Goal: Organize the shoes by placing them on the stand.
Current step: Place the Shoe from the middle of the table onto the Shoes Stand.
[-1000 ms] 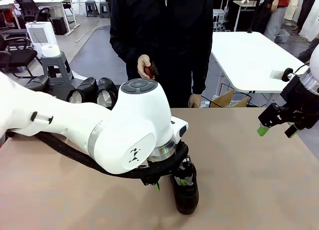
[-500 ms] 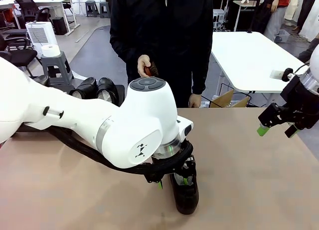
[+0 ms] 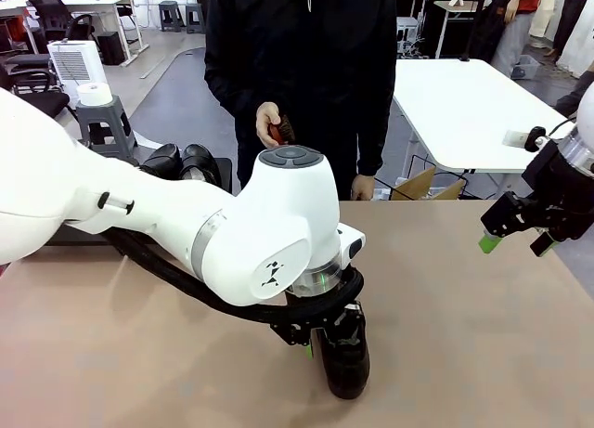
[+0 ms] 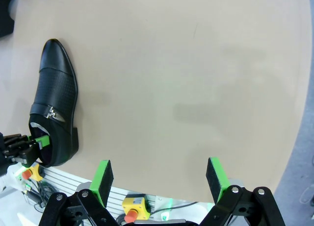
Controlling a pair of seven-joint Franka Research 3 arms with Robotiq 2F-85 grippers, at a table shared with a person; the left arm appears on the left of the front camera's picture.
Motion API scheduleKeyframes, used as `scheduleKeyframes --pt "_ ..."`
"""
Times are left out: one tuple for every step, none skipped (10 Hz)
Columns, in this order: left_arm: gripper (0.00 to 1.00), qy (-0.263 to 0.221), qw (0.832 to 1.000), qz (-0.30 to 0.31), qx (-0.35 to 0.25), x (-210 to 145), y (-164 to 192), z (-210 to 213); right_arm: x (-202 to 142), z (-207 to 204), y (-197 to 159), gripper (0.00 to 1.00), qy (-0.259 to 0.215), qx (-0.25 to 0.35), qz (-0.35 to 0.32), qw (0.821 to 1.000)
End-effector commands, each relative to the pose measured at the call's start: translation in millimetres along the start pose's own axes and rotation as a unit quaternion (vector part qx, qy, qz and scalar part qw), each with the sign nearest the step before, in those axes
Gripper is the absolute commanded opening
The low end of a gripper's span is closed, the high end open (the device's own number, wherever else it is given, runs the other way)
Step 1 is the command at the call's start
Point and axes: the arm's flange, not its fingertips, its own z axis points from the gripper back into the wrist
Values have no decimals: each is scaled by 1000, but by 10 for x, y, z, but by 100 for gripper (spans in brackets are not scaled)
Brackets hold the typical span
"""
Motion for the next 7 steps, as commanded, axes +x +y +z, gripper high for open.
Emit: scheduleKeyframes --pt "0 -5 1000 7 10 40 -70 4 -5 0 -3 100 1 4 1 1000" --pt "0 0 1000 8 10 45 -75 -21 -5 0 -3 100 1 4 1 1000" --pt "0 1 1000 4 12 38 -106 -37 -5 0 -3 100 1 4 1 1000" --pt "0 1 1000 0 11 49 -122 -52 -5 0 -3 100 1 4 1 1000" --pt "0 2 1000 -6 10 54 -123 -61 -5 0 -3 100 1 4 1 1000" --pt "0 0 999 -37 7 45 -85 31 -5 0 -3 100 1 4 1 1000" --pt "0 14 998 -66 8 17 31 259 -5 0 -3 100 1 4 1 1000"
